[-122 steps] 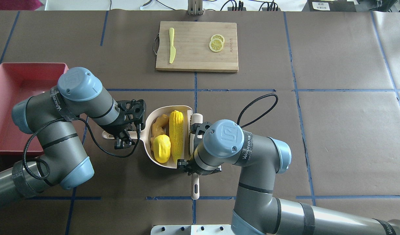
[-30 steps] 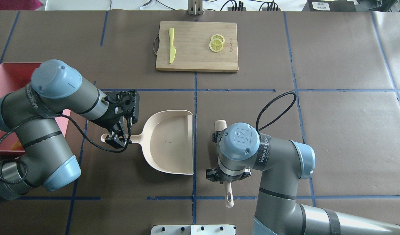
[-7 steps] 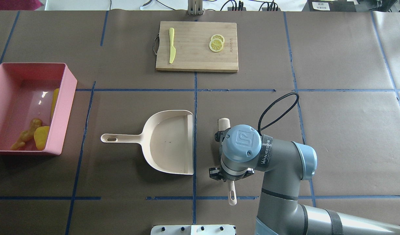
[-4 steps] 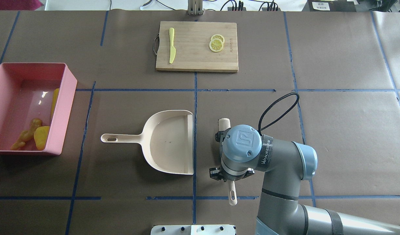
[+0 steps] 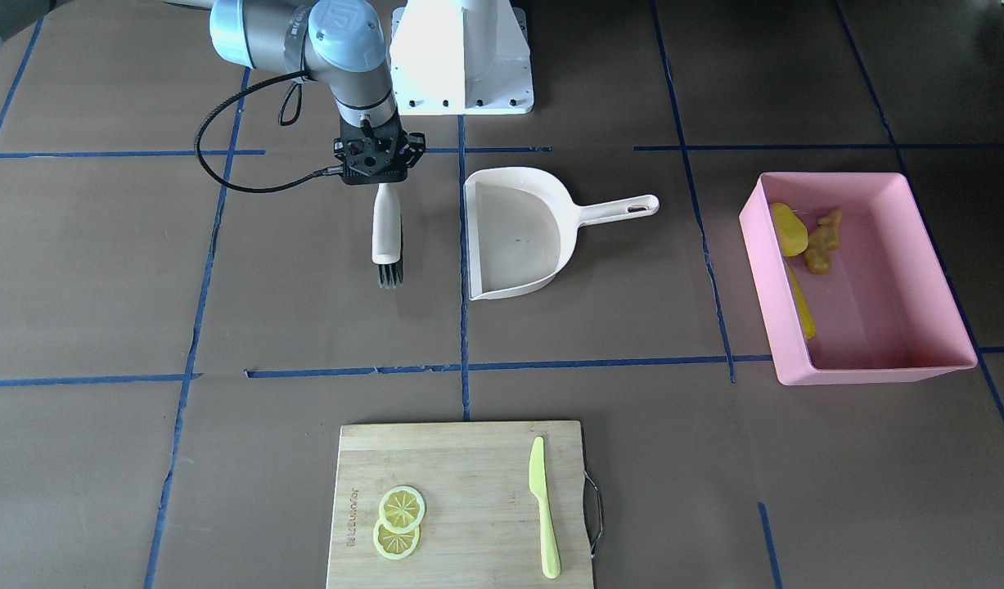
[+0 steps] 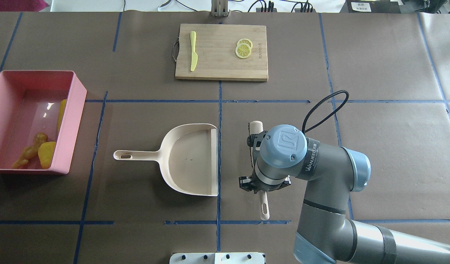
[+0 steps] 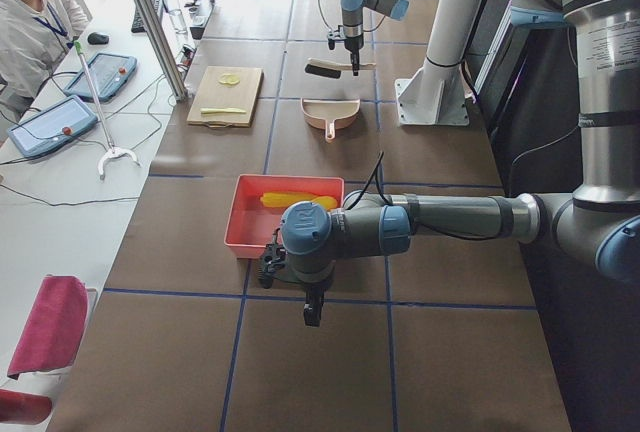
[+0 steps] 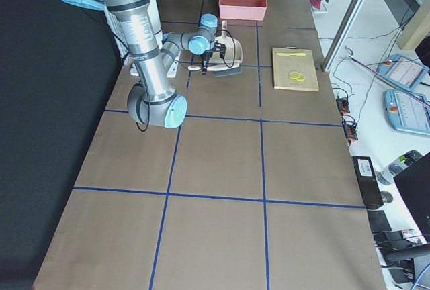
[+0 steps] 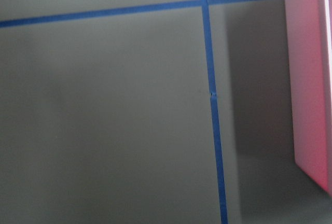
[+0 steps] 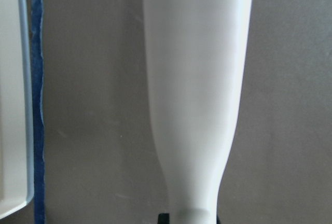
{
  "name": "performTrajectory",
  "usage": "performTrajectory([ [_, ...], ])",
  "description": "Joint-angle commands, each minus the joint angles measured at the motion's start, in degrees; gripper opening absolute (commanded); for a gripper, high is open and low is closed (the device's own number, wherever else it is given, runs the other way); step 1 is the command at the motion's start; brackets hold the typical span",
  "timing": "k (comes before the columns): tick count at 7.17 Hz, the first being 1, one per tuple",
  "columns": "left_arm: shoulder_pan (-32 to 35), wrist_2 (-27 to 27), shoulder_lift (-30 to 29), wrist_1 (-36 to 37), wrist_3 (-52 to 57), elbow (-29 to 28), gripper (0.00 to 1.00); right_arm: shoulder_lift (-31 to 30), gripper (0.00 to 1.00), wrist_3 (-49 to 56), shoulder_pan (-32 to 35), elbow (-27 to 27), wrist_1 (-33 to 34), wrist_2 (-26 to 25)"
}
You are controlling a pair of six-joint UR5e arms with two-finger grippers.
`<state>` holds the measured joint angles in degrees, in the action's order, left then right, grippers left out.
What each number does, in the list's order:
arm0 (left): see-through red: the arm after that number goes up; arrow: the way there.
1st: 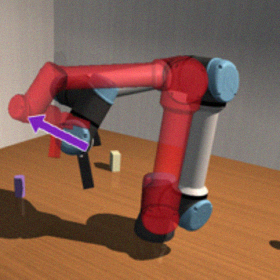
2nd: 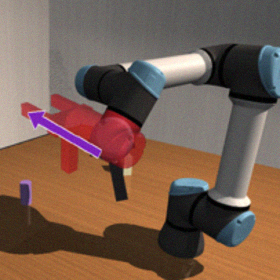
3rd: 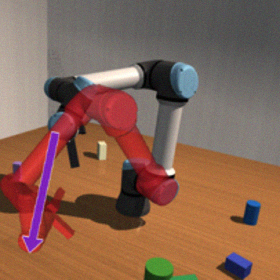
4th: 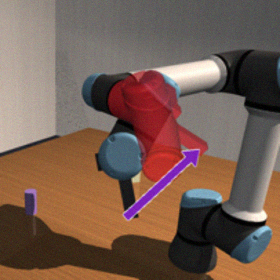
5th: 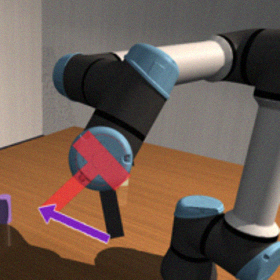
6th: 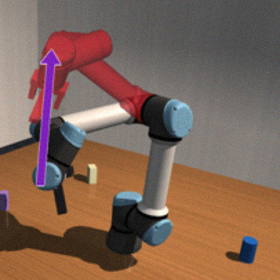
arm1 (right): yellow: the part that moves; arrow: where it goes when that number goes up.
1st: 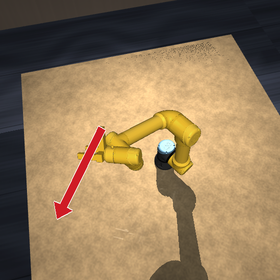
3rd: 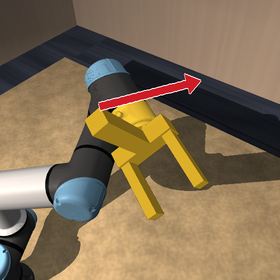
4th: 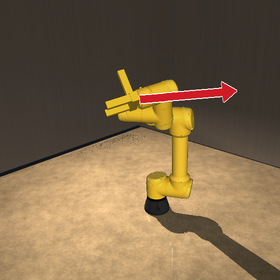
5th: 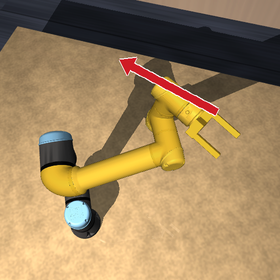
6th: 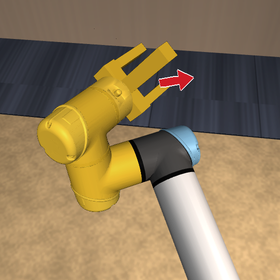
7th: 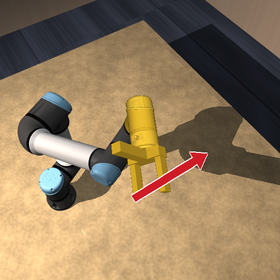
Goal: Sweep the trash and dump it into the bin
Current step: 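Carry the white-handled brush away from the dustpan with the right gripper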
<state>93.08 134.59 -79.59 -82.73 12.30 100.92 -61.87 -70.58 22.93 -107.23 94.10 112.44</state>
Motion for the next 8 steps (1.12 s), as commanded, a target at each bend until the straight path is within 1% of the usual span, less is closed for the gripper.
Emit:
performTrajectory([
  [1,0.0,0.1,0.1,-0.1,0.0,0.2,1.00,-3.1,0.00,3.9,6.4,-2.3,0.4,6.4],
  [3,0.0,0.1,0.3,-0.3,0.0,0.3,1.00,-6.6,0.00,6.3,12.4,-3.2,0.4,11.0],
  [4,0.0,0.2,0.3,-0.4,0.0,0.5,1.00,-10.5,0.00,9.5,14.8,-5.2,0.4,11.6],
  [5,0.0,0.2,0.3,-0.4,0.0,0.6,1.00,-16.9,0.00,16.3,17.3,-8.5,0.4,11.7],
  [6,-0.1,0.2,0.3,-0.5,0.0,0.6,1.00,-22.8,0.00,24.8,20.5,-9.5,0.1,12.1],
  [8,-0.1,0.2,0.3,-0.6,0.1,0.9,1.00,-33.0,0.00,41.8,29.9,-9.5,-0.3,15.4],
])
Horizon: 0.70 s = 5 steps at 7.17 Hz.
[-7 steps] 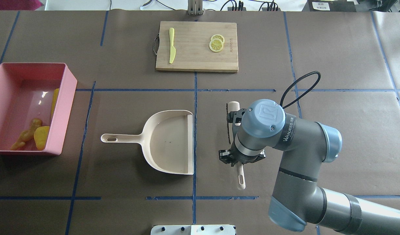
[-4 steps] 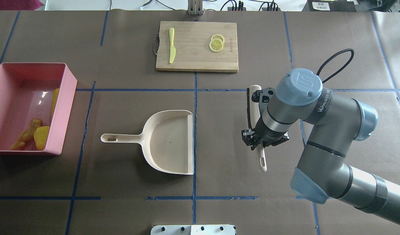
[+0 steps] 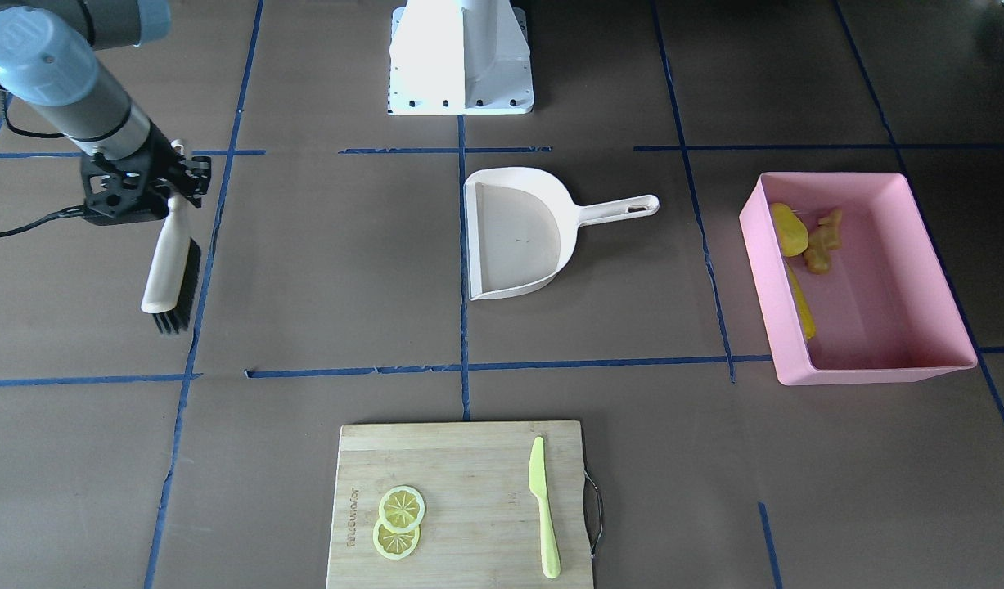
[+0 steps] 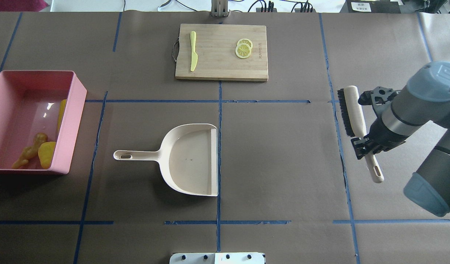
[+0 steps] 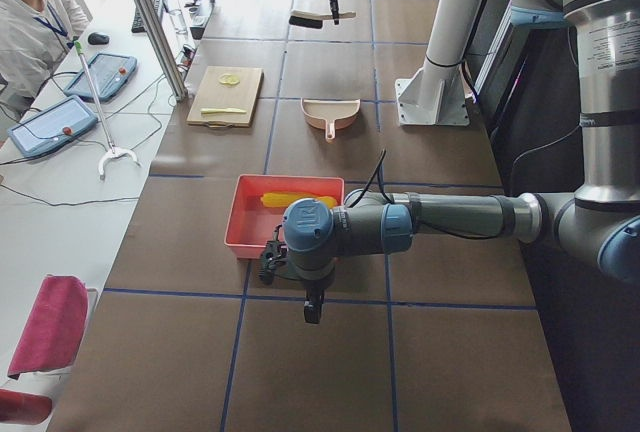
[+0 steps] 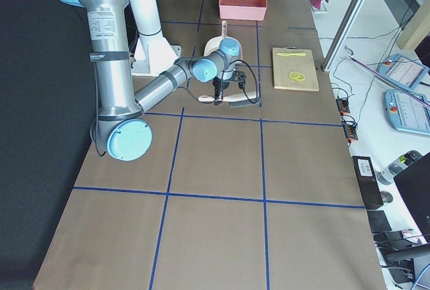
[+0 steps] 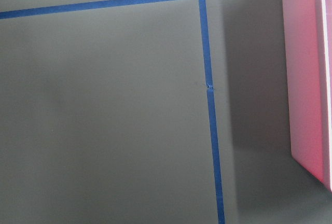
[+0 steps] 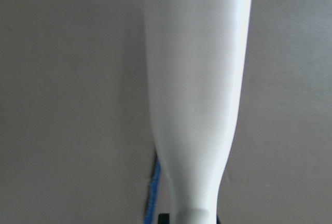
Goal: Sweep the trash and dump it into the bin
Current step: 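Carry the white-handled brush away from the dustpan with the right gripper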
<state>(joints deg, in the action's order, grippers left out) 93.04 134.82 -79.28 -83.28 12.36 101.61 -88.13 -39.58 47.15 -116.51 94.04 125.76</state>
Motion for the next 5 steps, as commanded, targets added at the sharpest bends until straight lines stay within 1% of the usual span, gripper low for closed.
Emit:
performTrajectory([
  [1,0.0,0.0,-0.1,-0.1,0.0,0.2,1.00,-10.2,0.00,14.9,8.8,0.0,-0.2,3.2],
  [2,0.0,0.0,-0.1,-0.1,0.0,0.2,1.00,-14.8,0.01,15.1,9.7,0.1,-0.5,3.3],
  [3,-0.1,0.0,-0.1,-0.1,0.0,0.3,1.00,-17.0,0.01,15.1,9.9,2.1,-3.9,3.2],
  [4,-0.1,0.0,-0.1,-0.1,0.0,0.3,1.00,-20.4,0.01,14.8,10.2,3.6,-9.4,3.2],
  [5,-0.1,0.0,-0.1,-0.1,0.0,0.3,1.00,-22.8,0.01,14.6,10.6,4.6,-13.3,3.3],
])
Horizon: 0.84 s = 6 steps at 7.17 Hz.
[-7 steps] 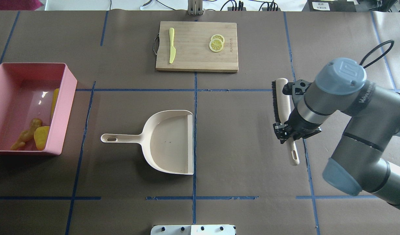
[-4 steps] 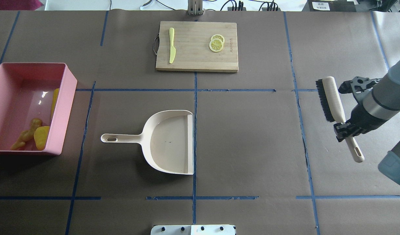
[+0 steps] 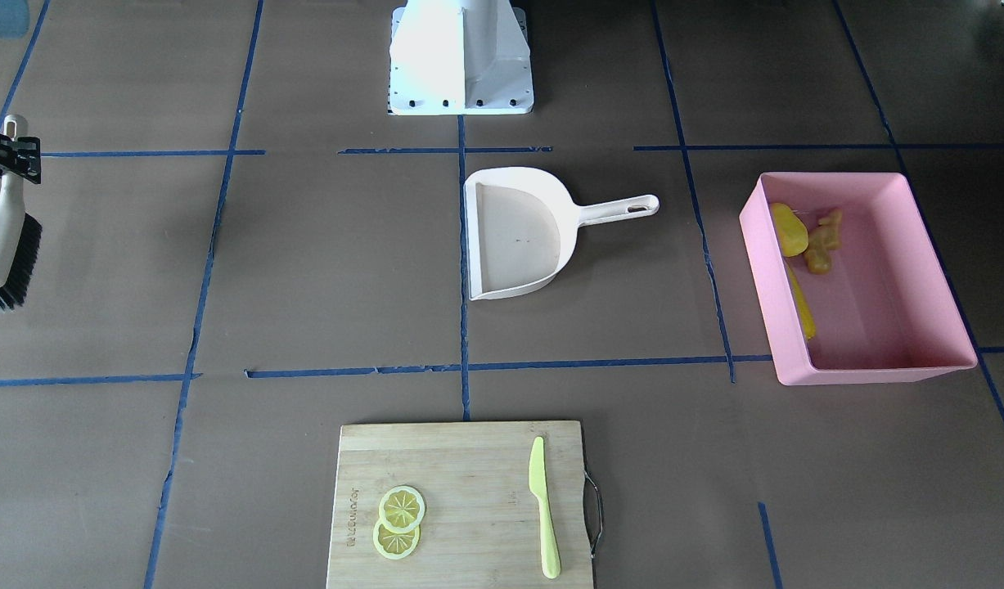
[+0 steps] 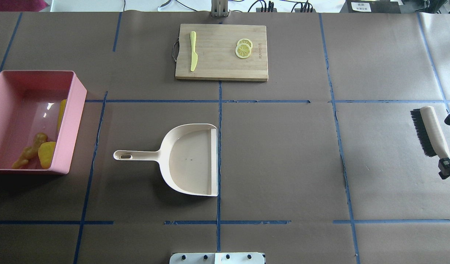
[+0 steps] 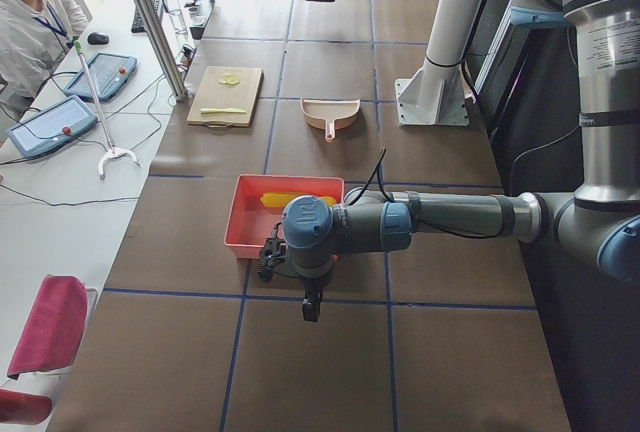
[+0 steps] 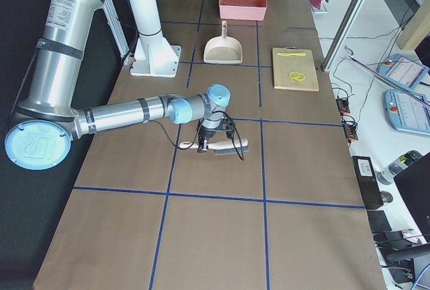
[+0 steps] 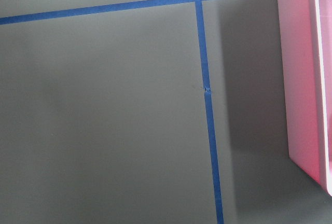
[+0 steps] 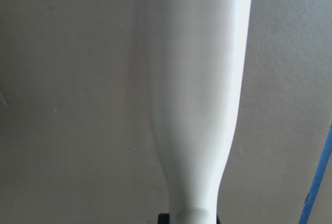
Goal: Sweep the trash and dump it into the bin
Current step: 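Carry the white-handled brush away from the dustpan with the right gripper, then lower the brush onto the table with the right gripper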
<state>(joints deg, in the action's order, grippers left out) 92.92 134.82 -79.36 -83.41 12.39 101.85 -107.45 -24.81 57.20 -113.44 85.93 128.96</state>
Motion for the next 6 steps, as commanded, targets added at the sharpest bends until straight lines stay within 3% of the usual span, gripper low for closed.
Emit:
performTrajectory([
  [1,0.0,0.0,0.0,0.0,0.0,0.0,1.00,-5.0,0.01,-0.1,0.6,2.3,-5.4,0.1],
  [4,0.0,0.0,0.0,-0.4,0.0,0.1,1.00,-3.8,0.04,-0.2,0.5,4.1,-5.4,0.1],
  [6,0.0,0.0,0.0,-0.4,0.0,0.1,1.00,-1.5,0.14,-0.2,0.5,6.6,-5.4,0.9],
])
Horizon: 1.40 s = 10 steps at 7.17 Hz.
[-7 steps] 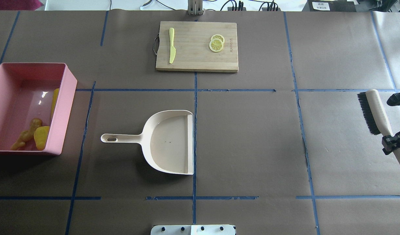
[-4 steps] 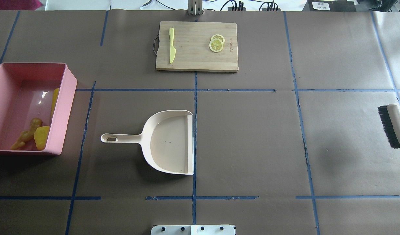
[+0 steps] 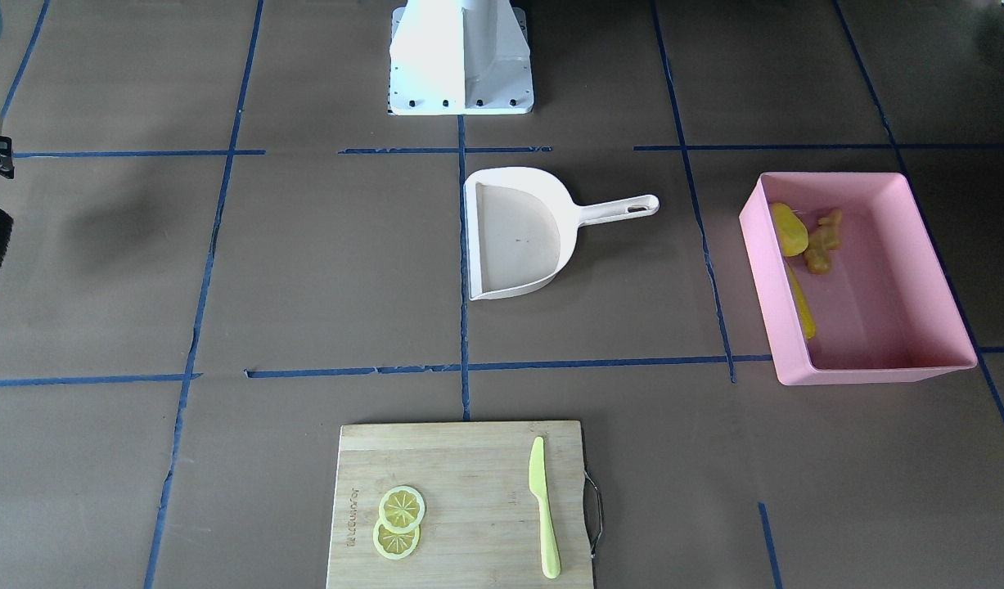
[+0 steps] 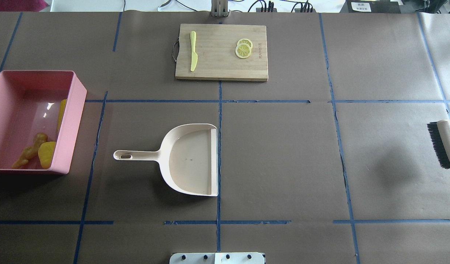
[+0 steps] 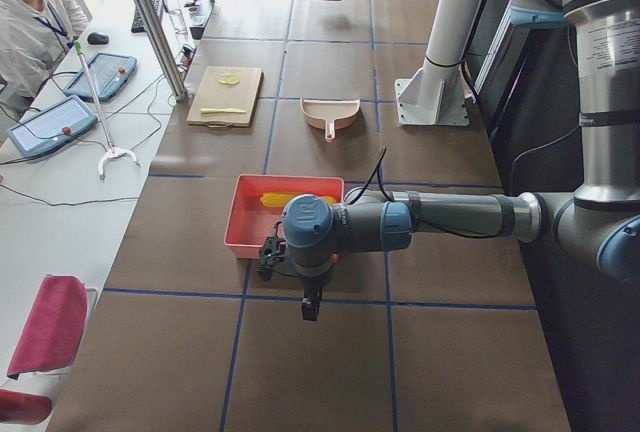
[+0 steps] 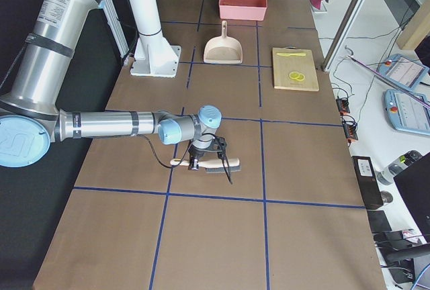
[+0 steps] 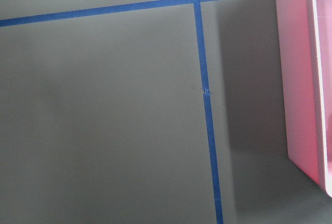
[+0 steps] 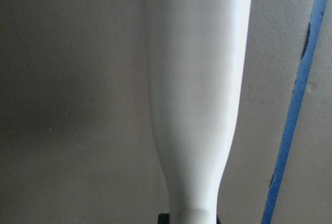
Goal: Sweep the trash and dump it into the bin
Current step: 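Lower the brush onto the table with the right gripper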
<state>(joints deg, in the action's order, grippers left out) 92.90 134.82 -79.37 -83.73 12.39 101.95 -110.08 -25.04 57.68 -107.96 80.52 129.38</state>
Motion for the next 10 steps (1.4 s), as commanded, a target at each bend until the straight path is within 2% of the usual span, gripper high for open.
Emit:
performTrajectory([
  [1,0.0,0.0,0.0,0.0,0.0,0.0,1.00,2.0,0.21,0.0,0.0,2.4,0.0,0.6],
  [2,0.0,0.0,0.0,0.0,0.0,0.0,1.00,2.6,0.46,0.0,0.0,3.1,0.0,0.7],
  [4,0.0,0.0,0.0,0.0,0.0,0.0,1.00,2.6,0.53,0.1,0.0,2.4,0.0,0.9],
  [5,0.0,0.0,0.0,0.0,0.0,0.0,1.00,2.7,1.00,0.0,0.1,2.0,-0.1,0.9],
  [6,0.0,0.0,0.0,0.0,0.0,0.0,1.00,3.0,1.00,0.3,1.3,0.7,-0.2,0.8],
  [8,0.0,0.1,0.0,0.0,0.0,0.1,1.00,3.8,1.00,1.1,9.5,-3.0,0.2,0.5],
  [9,0.0,0.0,-0.1,0.0,0.0,0.4,1.00,5.1,1.00,2.8,12.8,-2.7,1.0,0.5],
  [10,0.0,0.0,-0.1,0.0,0.0,0.4,1.00,5.6,1.00,9.1,16.6,-2.3,4.0,0.6],
])
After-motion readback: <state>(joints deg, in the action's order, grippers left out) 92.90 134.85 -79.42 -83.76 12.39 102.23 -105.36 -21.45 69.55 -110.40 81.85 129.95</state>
